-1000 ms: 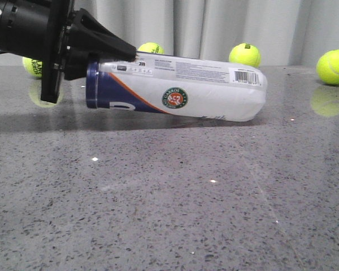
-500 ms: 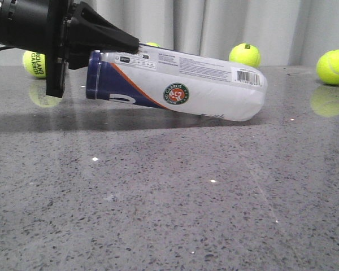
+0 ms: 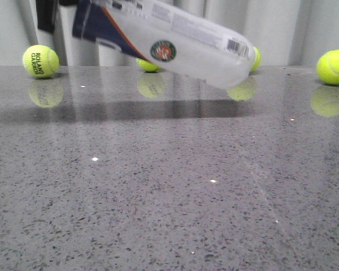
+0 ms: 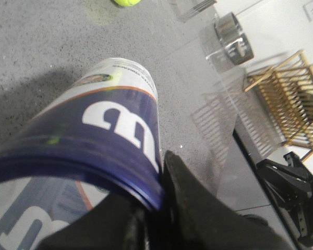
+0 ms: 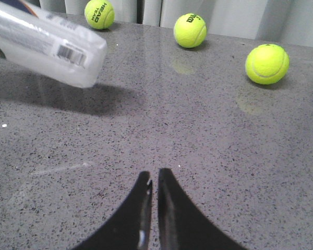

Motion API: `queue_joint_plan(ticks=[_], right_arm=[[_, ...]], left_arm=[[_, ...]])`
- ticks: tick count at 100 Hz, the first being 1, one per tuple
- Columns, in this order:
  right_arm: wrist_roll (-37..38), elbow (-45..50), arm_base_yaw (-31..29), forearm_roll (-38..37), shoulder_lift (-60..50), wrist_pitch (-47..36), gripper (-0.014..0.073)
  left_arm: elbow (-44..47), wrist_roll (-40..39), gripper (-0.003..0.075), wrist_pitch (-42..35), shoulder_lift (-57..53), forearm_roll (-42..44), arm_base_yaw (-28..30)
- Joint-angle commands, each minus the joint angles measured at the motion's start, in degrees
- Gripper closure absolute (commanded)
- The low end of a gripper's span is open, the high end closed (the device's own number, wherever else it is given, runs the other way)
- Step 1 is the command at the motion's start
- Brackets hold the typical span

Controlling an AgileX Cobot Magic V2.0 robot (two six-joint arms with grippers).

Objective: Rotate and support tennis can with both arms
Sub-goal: 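Lift the lid end with the left gripper, tilting the can upward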

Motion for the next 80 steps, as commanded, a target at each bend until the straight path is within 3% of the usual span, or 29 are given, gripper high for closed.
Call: queue_joint_plan(ticks=[1, 15, 34, 62, 80], right_arm=[[-0.19, -1.51, -0.31, -1.12, 0.32, -4.09, 0.0548], [-0.19, -1.51, -0.31, -1.12, 0.32, -4.09, 0.0548], [-0.19, -1.51, -0.31, -1.12, 0.32, -4.09, 0.0548], [-0.19, -1.51, -0.31, -1.12, 0.32, -4.09, 0.0548], [-0.19, -1.51, -0.31, -1.12, 0.32, -4.09, 0.0548]], left_arm=[[-5.90, -5.20, 0.0740, 5.46, -3.85, 2.02, -0.40], [-13.14, -13.42, 0.0740, 5.36, -5.47, 15.04, -1.06], [-19.60, -23.36, 0.0740, 5.36, -8.13, 33.98, -6.63], [-20.54, -27.15, 0.0740, 5.36, -11.16, 46.89, -15.42], [-20.54, -27.67, 0.0740, 5.36, -11.98, 49.65, -18.93]])
